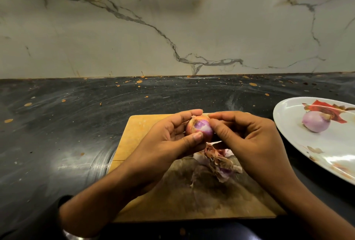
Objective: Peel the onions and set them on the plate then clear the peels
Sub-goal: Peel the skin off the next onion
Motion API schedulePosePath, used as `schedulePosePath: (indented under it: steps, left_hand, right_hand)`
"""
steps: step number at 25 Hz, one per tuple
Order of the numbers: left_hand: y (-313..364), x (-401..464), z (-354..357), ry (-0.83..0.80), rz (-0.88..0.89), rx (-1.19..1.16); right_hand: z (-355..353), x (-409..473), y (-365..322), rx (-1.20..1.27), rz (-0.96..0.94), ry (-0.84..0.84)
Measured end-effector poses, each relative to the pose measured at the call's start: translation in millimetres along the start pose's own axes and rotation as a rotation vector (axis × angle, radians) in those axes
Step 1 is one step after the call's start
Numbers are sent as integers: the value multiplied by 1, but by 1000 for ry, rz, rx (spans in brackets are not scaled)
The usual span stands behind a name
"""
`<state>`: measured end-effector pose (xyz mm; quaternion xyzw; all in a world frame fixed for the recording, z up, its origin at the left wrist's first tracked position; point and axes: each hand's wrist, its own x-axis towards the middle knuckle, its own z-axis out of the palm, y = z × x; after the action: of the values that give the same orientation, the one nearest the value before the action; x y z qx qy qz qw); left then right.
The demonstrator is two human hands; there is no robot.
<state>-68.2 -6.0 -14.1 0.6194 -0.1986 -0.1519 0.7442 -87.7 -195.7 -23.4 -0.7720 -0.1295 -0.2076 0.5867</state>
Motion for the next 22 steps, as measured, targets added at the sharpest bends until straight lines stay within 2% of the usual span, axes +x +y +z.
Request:
schedulePosePath:
  steps: [10, 18, 22]
  left_hand:
    - [-2, 0, -3, -32, -21, 71]
    - [-7, 0, 0, -51, -46, 45]
    - [-7, 0, 0, -60, -36, 71]
  right_hand:
    - [-11, 5, 0, -90, -41, -110]
    - [-3, 0, 4, -374, -272, 15]
    - [-3, 0, 1, -392, -304, 59]
